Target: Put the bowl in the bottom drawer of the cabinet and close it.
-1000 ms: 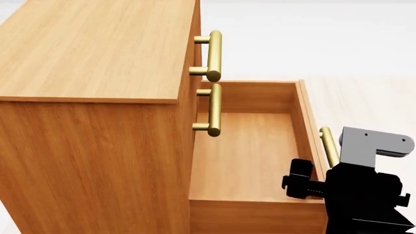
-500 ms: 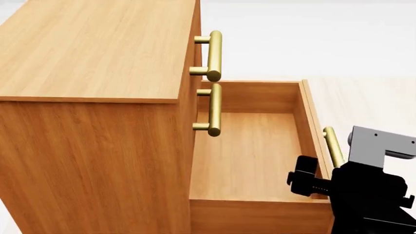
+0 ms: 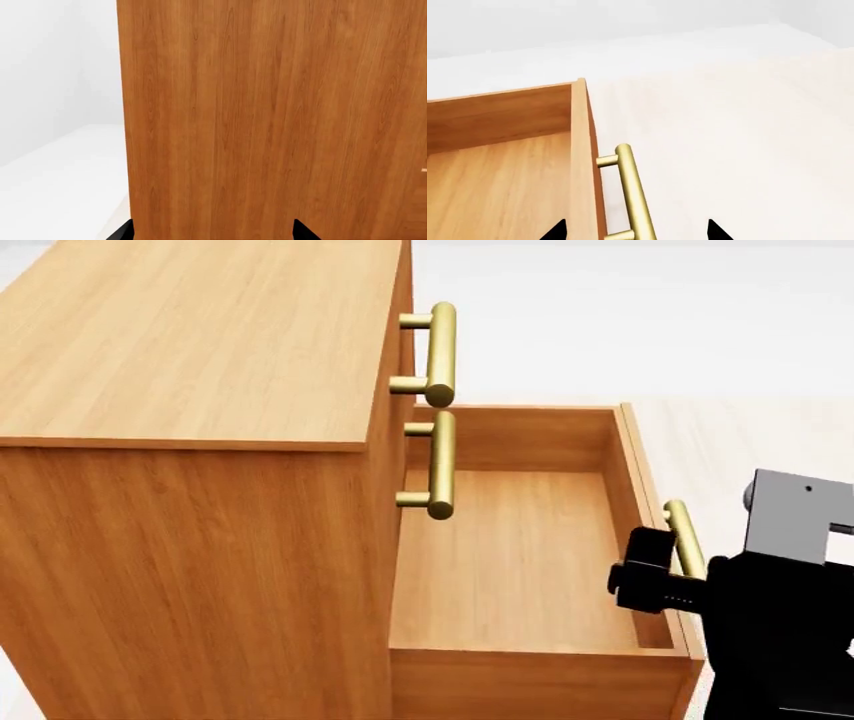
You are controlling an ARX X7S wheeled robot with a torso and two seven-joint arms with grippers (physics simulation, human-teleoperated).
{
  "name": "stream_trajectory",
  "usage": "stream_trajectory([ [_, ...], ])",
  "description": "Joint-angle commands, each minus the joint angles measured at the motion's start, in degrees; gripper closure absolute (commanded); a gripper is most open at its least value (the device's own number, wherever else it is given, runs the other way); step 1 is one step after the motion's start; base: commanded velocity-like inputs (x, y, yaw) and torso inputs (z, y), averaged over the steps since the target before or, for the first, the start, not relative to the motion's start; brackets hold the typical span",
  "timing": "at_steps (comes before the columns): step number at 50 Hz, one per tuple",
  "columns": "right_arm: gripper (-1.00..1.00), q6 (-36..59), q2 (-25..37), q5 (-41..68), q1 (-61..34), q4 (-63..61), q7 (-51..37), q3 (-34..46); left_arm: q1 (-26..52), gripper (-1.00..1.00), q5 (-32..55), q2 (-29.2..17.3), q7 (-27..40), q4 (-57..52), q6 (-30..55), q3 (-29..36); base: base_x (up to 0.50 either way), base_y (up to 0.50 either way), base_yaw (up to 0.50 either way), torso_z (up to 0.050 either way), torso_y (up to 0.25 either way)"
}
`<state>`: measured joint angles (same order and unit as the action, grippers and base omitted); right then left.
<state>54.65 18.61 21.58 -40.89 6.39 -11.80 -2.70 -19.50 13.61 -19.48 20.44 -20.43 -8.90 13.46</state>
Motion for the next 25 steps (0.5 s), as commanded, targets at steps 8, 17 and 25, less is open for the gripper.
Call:
stream_trajectory([
  [8,-1.0,1.2,2.7,-1.6,1.7,-13.1,-1.6,0.0,0.4,-1.0,0.2,-0.3,-0.1,0.5,-0.2,0.4,0.0,0.0,0.0,0.0,0.0],
  [17,-1.0,0.2,4.1,-3.3,2.3,-16.8,-3.4,0.3,0.2,-1.0,0.2,-0.6,-0.4,0.4,-1.1,0.7,0.0,0.0,0.0,0.0,0.0],
  [25,-1.0,-2.0,5.3,-5.8,3.2,-16.4,-5.6,-0.1,0.4,-1.0,-0.8,-1.3,-0.8,0.0,-0.4,1.5,0.0,0.0,0.0,0.0,0.0],
])
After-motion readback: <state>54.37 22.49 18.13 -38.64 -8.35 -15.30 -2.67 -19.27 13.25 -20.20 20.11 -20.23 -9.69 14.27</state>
